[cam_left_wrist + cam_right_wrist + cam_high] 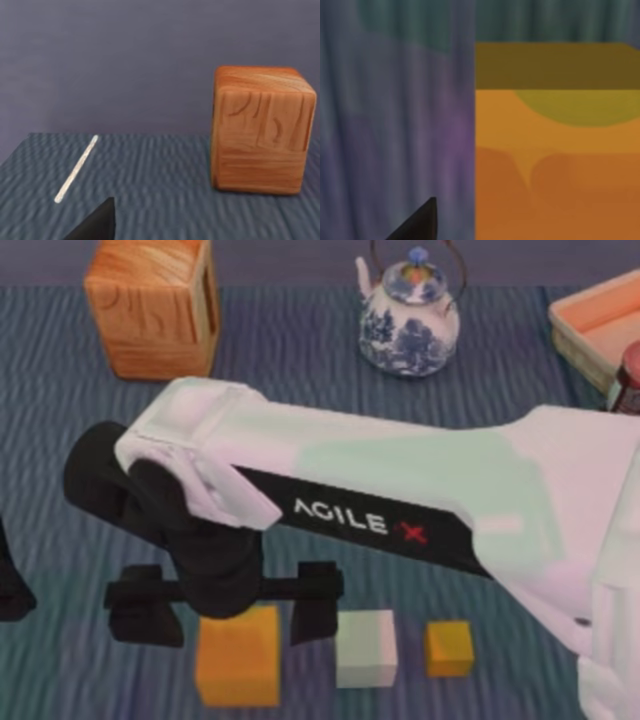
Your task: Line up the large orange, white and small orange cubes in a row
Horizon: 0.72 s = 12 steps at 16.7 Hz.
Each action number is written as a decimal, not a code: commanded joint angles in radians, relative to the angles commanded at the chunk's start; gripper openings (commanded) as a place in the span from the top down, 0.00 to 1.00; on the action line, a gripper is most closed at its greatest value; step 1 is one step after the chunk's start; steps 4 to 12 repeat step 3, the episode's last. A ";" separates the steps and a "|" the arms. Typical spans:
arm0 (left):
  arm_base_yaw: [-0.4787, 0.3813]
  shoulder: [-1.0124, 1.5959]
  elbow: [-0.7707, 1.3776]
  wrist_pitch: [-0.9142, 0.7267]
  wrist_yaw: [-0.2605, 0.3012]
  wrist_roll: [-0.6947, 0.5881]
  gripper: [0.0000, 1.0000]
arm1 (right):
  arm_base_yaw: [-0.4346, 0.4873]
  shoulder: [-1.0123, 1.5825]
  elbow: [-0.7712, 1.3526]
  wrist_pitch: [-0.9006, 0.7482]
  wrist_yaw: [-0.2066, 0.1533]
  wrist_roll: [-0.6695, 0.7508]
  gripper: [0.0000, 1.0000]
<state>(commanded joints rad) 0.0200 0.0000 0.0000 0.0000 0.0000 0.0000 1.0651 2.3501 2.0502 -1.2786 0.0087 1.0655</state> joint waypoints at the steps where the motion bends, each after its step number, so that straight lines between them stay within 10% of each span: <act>1: 0.000 0.000 0.000 0.000 0.000 0.000 0.00 | 0.001 -0.007 0.024 -0.026 0.000 -0.001 0.00; 12: 0.000 0.000 0.000 0.000 0.000 0.000 0.00 | 0.001 -0.014 0.043 -0.046 0.000 -0.002 0.00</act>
